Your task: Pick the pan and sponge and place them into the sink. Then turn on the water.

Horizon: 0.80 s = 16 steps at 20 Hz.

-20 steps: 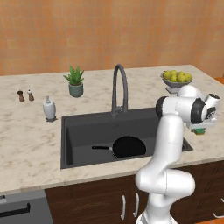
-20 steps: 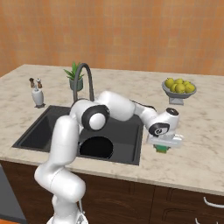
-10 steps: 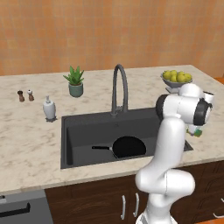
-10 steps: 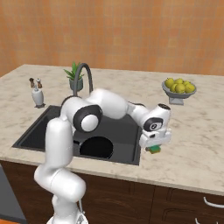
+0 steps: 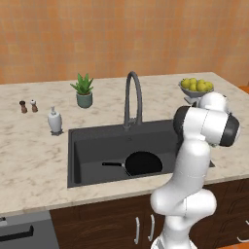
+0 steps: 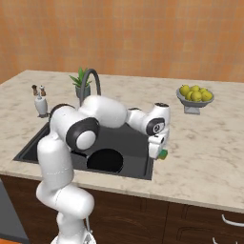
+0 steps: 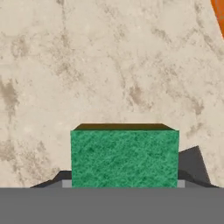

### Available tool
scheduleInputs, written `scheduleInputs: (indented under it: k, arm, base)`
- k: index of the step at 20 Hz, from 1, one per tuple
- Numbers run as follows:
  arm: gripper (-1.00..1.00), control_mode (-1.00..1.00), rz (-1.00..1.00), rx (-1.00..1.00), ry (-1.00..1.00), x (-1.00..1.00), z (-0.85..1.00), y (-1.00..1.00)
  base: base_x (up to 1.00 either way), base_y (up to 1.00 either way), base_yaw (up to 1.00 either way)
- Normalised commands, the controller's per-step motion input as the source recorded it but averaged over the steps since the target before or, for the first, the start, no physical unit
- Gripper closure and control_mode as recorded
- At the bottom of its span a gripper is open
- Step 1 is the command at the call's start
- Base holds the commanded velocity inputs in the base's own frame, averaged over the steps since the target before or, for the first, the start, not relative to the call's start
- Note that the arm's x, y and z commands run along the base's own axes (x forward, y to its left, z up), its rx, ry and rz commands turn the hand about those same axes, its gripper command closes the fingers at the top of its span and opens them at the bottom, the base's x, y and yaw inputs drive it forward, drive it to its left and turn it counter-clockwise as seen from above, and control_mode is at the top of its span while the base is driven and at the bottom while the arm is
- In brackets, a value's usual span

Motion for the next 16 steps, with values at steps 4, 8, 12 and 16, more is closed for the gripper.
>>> scheduleInputs:
  k: [4,8,12,16]
  arm:
    - [1.0,-1.0,0.83,0.0,-0.01,-0.14,0.44,0.12]
    - [1.0,-1.0,0.86,0.0,0.0,-0.19,0.49,0.16]
    - [1.0,-1.0,0.85,0.0,-0.01,-0.12,0.39,0.04]
    - [1.0,-1.0,0.75,0.01,-0.09,-0.26,0.34,0.0]
  base:
    - [0.0,0.0,0.0]
    - [0.0,0.0,0.0]
    - [0.0,0.0,0.0]
    - [0.0,0.0,0.0]
